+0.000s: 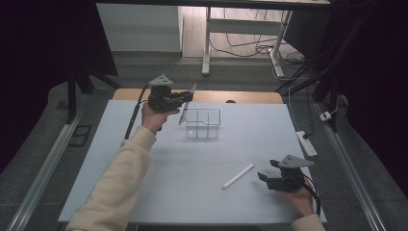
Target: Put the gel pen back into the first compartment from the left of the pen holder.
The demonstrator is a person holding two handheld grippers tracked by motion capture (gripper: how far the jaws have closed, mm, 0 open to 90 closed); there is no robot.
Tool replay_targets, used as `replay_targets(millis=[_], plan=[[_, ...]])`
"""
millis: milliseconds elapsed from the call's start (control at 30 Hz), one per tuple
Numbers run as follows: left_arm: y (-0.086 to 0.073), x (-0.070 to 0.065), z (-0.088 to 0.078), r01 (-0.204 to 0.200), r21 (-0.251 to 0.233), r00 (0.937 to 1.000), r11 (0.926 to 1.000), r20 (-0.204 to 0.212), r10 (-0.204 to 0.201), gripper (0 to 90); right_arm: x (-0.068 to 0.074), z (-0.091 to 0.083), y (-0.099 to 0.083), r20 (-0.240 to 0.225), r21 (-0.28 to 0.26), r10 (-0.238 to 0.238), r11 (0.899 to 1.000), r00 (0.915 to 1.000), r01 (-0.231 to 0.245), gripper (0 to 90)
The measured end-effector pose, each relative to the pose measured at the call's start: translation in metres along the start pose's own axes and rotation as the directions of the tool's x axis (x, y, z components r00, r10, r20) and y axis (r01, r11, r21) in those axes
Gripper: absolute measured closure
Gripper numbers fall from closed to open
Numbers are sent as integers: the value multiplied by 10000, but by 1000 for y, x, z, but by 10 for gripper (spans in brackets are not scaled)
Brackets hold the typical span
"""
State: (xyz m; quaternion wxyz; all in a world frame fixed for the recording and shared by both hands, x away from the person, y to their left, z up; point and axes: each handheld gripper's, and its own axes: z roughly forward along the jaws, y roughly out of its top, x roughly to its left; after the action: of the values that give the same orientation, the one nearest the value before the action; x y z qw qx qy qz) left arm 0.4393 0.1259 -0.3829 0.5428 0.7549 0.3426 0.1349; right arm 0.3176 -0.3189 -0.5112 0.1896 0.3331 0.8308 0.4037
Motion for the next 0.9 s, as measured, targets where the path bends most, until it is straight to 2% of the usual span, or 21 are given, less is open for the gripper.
replay_targets(millis=[467, 700, 900], plan=[[6, -4, 20, -157, -148, 9999, 9998, 40, 158, 798, 0, 0, -1, -24, 42, 18, 10000, 10000, -18, 248], [4, 3, 33, -188, -32, 9997, 9998, -139, 188, 798, -1, 0, -2, 16, 97, 47, 9999, 10000, -47, 248], [3, 10, 43, -206, -148, 9994, 9997, -292, 201, 798, -2, 0, -3, 19, 141, 64, 9999, 10000, -64, 248]])
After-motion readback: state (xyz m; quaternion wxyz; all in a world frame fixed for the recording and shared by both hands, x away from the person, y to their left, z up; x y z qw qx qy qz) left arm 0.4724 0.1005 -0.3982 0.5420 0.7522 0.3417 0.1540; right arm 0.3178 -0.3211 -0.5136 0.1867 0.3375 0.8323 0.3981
